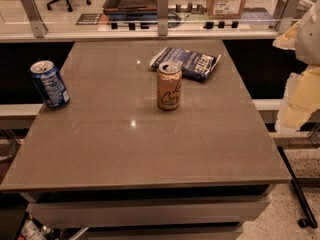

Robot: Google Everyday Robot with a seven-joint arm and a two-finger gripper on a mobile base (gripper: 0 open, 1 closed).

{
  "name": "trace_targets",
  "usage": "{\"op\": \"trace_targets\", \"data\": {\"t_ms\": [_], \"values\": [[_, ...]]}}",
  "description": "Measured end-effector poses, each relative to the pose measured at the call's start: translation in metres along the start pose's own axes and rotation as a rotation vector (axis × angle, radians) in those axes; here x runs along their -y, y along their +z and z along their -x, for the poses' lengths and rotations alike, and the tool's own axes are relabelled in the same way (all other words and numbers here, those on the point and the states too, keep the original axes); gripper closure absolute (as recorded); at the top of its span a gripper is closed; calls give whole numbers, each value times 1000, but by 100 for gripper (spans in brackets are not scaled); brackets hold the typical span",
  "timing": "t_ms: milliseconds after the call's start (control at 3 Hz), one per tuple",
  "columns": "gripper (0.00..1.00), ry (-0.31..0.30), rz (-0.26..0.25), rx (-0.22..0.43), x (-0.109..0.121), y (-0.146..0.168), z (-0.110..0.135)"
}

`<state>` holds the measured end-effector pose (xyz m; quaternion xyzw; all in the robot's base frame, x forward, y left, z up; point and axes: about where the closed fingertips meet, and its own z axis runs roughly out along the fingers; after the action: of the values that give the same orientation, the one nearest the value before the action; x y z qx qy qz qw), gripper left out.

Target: Move blue chip bag near pepsi can

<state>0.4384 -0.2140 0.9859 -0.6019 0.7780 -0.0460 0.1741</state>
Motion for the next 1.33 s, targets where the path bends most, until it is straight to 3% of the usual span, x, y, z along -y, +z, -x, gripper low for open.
{"op": "trace_targets", "data": {"t_ms": [667, 1000, 1333], "values": [[0, 12, -30, 13, 11, 1, 2], [0, 49, -83, 64, 37, 7, 6], [0, 78, -141, 122, 78, 19, 20]]}}
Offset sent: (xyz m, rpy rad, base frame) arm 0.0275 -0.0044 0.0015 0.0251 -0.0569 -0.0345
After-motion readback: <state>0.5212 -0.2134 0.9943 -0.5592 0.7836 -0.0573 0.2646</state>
